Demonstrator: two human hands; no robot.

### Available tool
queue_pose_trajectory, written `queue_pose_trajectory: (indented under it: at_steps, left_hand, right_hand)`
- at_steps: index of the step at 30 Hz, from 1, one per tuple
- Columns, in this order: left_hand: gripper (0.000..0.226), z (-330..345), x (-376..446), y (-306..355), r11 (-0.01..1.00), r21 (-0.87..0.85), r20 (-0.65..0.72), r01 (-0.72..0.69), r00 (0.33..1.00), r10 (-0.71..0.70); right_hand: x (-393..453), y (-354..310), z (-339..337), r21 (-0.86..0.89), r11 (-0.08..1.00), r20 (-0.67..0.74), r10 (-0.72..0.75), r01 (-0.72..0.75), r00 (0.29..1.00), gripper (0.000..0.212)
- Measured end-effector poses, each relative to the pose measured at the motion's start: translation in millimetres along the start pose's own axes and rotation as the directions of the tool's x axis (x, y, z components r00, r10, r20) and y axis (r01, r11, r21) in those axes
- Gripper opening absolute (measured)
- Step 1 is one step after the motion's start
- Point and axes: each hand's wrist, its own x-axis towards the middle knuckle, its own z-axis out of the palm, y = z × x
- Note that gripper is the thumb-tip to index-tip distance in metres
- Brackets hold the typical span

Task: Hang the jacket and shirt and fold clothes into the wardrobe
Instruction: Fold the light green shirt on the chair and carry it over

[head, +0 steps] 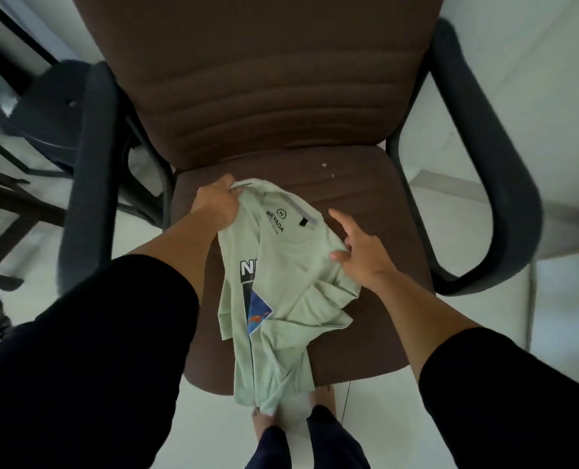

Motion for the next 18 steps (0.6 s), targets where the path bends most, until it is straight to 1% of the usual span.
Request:
queue_pose_trajectory:
  at_steps: [3, 5, 7, 10, 13, 16, 18]
  left_hand:
    - [0.03, -51.6, -30.2, 25.8, 0.984, 0.092, 0.017, -0.152, 0.988, 0.151]
    - [0.031, -87.2, -54.6, 44.7, 0.974, 0.117, 0.007, -0.193, 0.981, 0.193]
    - [0.031, -126.5, -78.5, 63.4, 0.975, 0.081, -0.054, -0.207, 0.976, 0.212]
    - [0.03, -188.4, -110.2, 89.1, 0.971, -0.07, -0.209, -0.227, 0.955, 0.208]
    - [0.025, -247.5, -140.4, 114.7, 0.904, -0.287, -0.404, -0.317, 0.896, 0.186]
    - [0.015, -300.2, -176.2, 139.1, 0.825, -0.319, -0.552, -0.466, 0.799, 0.237]
    - [0.004, -329.3, -201.4, 151.6, 0.769, -0.307, -0.603, -0.56, 0.74, 0.298]
  right_hand:
    - [-16.5, -47.5, -36.5, 0.027, 0.994, -0.059, -0.103, 0.105, 0.993, 0.074]
    - [-30.3, -78.7, -61.1, 0.039, 0.981, -0.113, -0.187, 0.192, 0.976, 0.072]
    - [-46.4, -110.1, -87.6, 0.09, 0.956, -0.175, -0.26, 0.278, 0.95, 0.069]
    - [-74.5, -158.6, -127.8, 0.173, 0.896, -0.263, -0.358, 0.409, 0.896, 0.066]
    - [-106.8, -212.4, -165.7, 0.269, 0.816, -0.311, -0.429, 0.512, 0.848, 0.066]
    - [-144.1, -267.0, -197.8, 0.321, 0.725, -0.352, -0.506, 0.61, 0.787, 0.066]
    - [-169.4, -299.1, -213.2, 0.351, 0.665, -0.367, -0.55, 0.659, 0.75, 0.067]
